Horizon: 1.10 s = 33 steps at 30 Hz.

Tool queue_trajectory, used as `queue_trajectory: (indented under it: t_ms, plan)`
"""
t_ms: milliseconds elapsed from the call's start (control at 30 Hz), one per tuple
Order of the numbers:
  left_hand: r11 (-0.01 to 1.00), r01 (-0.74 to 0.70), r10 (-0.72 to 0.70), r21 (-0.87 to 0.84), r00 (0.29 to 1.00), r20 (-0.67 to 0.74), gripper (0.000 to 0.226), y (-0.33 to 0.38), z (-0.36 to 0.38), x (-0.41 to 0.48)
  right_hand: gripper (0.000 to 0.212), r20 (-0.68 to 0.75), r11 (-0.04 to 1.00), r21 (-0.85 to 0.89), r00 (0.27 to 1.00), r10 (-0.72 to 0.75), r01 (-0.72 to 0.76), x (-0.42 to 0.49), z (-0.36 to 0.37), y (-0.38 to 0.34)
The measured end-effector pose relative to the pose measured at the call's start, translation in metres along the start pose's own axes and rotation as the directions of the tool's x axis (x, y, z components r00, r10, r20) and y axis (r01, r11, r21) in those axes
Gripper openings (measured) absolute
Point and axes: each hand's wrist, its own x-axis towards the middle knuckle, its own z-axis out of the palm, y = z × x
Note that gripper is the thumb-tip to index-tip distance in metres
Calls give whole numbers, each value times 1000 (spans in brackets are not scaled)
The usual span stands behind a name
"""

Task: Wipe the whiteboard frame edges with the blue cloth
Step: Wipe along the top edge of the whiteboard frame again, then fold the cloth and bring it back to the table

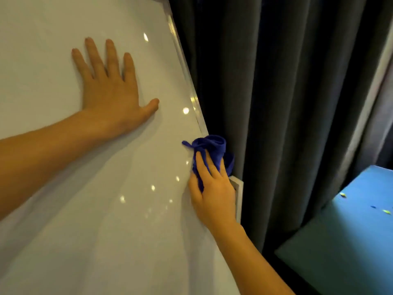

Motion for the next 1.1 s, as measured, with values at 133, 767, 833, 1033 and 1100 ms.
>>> queue_trajectory:
  t_ms: [133, 767, 833, 1033, 1100]
  plan:
    - [992, -103, 111, -78, 988, 111, 101, 25, -7, -73, 68, 238, 978, -180, 960, 150, -108, -68, -25, 1]
    - [-145, 969, 633, -200, 247, 733, 51, -16, -152, -385, 50, 801, 18, 493, 462, 380, -870, -242, -151, -146]
    - [-112, 983, 658, -148, 185, 730, 54, -16, -165, -389, 50, 822, -41, 490, 445, 356, -871, -254, -157, -144]
    - [-124, 989, 560, -80, 136, 817, 38, 29, -193, -404, 46, 855, -43, 447, 413, 312, -893, -275, -203, -104]
    - [-95, 986, 507, -135, 164, 846, 33, 64, -207, -409, 48, 860, 52, 415, 410, 304, -908, -286, -232, -77]
